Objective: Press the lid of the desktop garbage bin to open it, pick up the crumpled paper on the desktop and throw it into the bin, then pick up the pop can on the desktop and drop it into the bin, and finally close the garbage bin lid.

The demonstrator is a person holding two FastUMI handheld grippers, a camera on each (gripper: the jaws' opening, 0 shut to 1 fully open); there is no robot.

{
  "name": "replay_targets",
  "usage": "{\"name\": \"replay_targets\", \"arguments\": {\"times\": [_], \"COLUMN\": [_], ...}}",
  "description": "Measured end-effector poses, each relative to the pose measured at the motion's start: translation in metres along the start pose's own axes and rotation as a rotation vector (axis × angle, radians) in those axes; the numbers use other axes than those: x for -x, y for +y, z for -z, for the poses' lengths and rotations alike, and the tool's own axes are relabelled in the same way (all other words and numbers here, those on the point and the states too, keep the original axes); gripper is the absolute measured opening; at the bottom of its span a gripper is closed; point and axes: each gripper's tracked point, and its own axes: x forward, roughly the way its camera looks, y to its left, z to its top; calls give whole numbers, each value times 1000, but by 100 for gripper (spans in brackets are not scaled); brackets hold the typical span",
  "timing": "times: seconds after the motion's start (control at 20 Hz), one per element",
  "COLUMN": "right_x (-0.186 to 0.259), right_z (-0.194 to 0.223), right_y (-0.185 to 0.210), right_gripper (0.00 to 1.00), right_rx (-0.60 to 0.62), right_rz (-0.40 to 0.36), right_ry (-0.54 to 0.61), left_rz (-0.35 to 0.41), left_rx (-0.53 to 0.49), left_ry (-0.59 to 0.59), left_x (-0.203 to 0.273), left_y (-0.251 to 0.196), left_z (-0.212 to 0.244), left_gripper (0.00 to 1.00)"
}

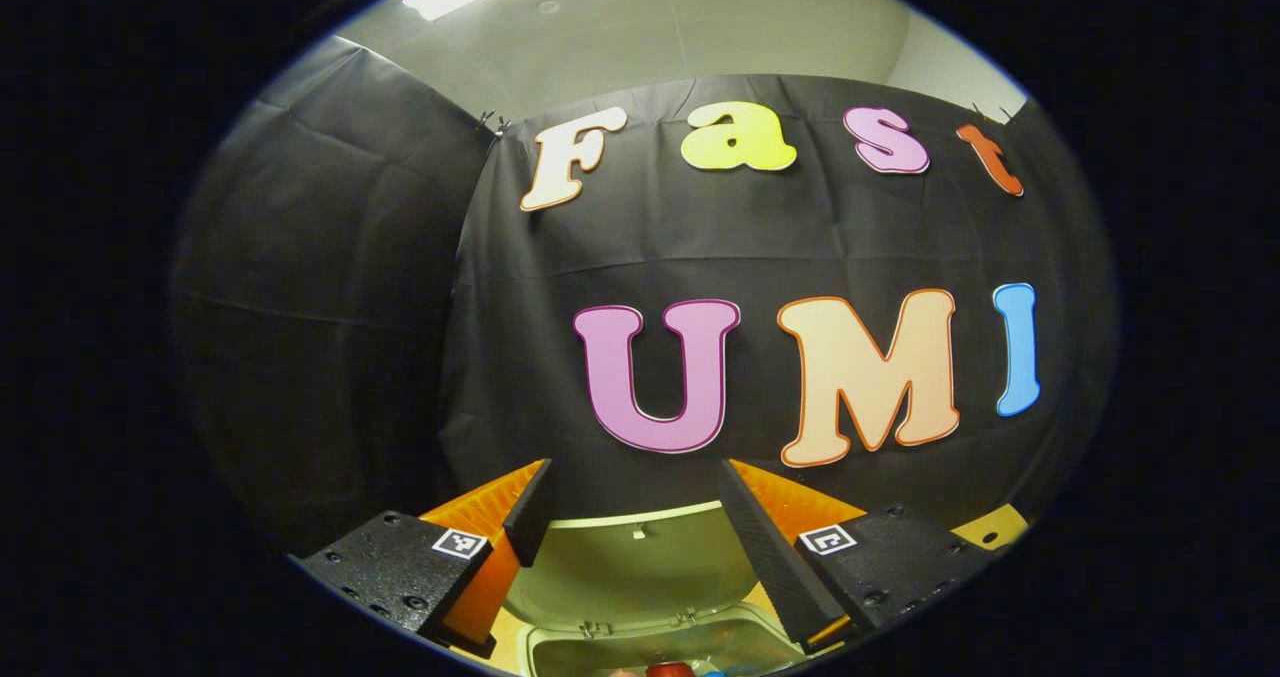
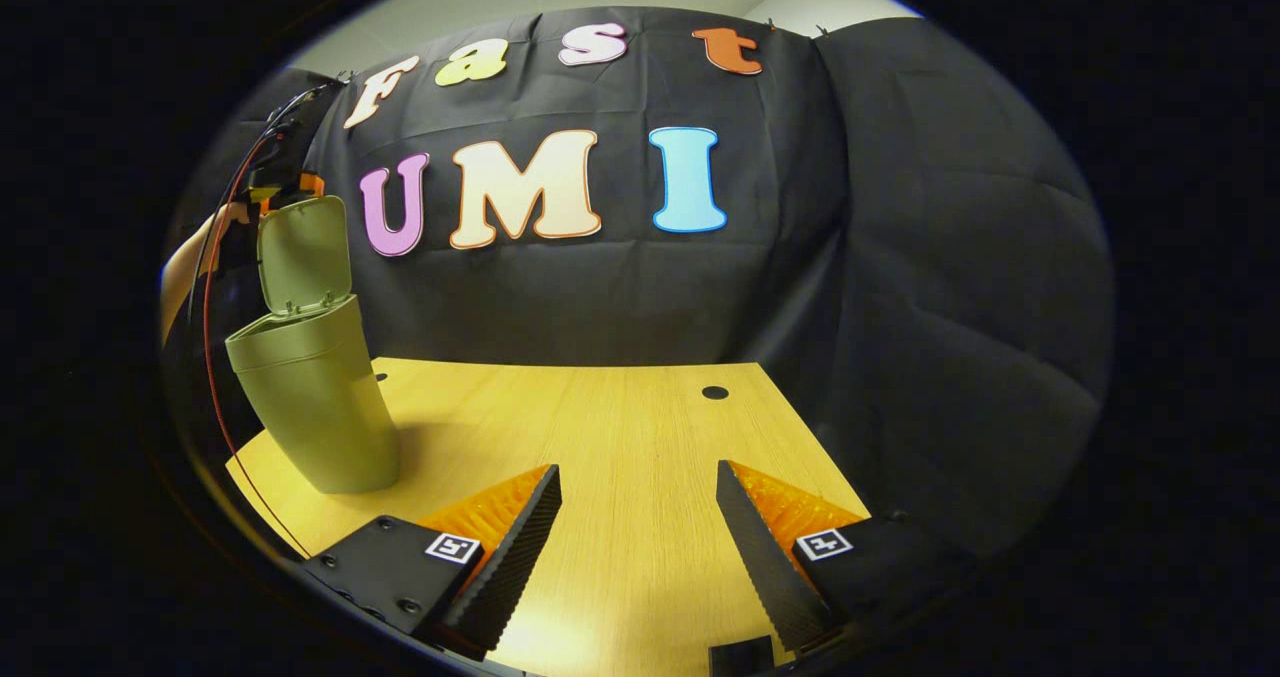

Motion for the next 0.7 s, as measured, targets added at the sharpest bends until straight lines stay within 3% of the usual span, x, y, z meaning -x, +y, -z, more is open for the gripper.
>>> {"name": "replay_targets", "arguments": {"times": [0.7], "right_x": [-12], "right_z": [-3], "right_y": [14], "right_gripper": [98], "right_rx": [23], "right_rz": [-136], "right_ry": [15], "left_rz": [30], "left_rx": [24], "left_ry": [71], "left_x": [95], "left_y": [-25], "left_z": [40], "left_gripper": [95]}}
